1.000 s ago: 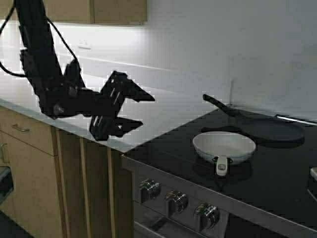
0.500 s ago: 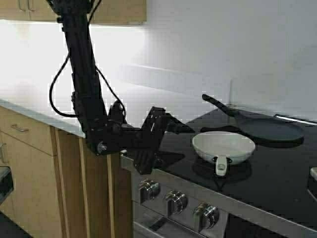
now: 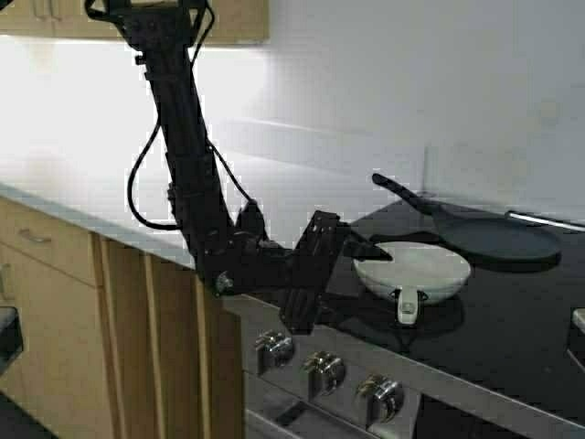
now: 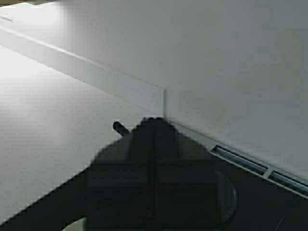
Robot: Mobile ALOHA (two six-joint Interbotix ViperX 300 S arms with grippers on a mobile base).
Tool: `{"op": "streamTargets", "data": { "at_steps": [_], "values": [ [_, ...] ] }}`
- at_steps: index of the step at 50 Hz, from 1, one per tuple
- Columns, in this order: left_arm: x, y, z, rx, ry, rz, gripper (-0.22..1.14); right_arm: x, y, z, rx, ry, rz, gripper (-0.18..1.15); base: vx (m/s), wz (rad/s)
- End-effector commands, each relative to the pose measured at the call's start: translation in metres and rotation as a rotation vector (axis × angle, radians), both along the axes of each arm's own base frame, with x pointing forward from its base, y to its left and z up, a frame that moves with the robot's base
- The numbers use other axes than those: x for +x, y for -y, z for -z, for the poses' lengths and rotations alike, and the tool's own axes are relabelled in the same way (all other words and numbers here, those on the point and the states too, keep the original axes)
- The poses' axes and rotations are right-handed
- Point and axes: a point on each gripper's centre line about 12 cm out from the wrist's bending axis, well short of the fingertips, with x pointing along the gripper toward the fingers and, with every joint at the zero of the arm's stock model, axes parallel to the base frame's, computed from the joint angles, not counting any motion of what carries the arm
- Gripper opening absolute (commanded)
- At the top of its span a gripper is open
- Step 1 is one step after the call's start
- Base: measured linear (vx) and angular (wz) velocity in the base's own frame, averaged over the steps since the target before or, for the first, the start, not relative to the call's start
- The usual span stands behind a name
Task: Wash the pan
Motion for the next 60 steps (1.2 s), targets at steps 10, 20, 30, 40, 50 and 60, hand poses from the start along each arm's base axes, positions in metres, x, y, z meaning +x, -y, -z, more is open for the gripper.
{"op": "streamTargets", "data": {
  "at_steps": [10, 20, 30, 40, 50, 60],
  "values": [
    [0.003, 0.025, -0.008, -0.037, 0.004, 0.028, 1.0, 0.002, 0.0, -0.005, 0.002, 0.011, -0.002, 0.06, 0.0, 0.0],
    [0.0, 0.045, -0.008, -0.035, -0.001, 0.056, 1.0, 0.002, 0.0, -0.005, 0.002, 0.011, 0.0, 0.06, 0.0, 0.0],
    [0.002, 0.063, -0.01, -0.051, 0.003, 0.071, 1.0, 0.002, 0.0, -0.004, 0.002, 0.009, 0.0, 0.06, 0.0, 0.0],
    [0.002, 0.072, -0.007, -0.082, -0.023, 0.07, 1.0, 0.002, 0.0, -0.004, 0.003, 0.009, 0.0, 0.06, 0.0, 0.0],
    [0.002, 0.074, -0.003, -0.085, -0.031, 0.071, 1.0, 0.002, 0.0, -0.005, 0.002, 0.011, 0.0, 0.06, 0.0, 0.0],
    [0.002, 0.074, -0.004, -0.098, -0.03, 0.072, 0.99, 0.002, 0.0, -0.005, 0.002, 0.011, 0.0, 0.06, 0.0, 0.0]
  ]
}}
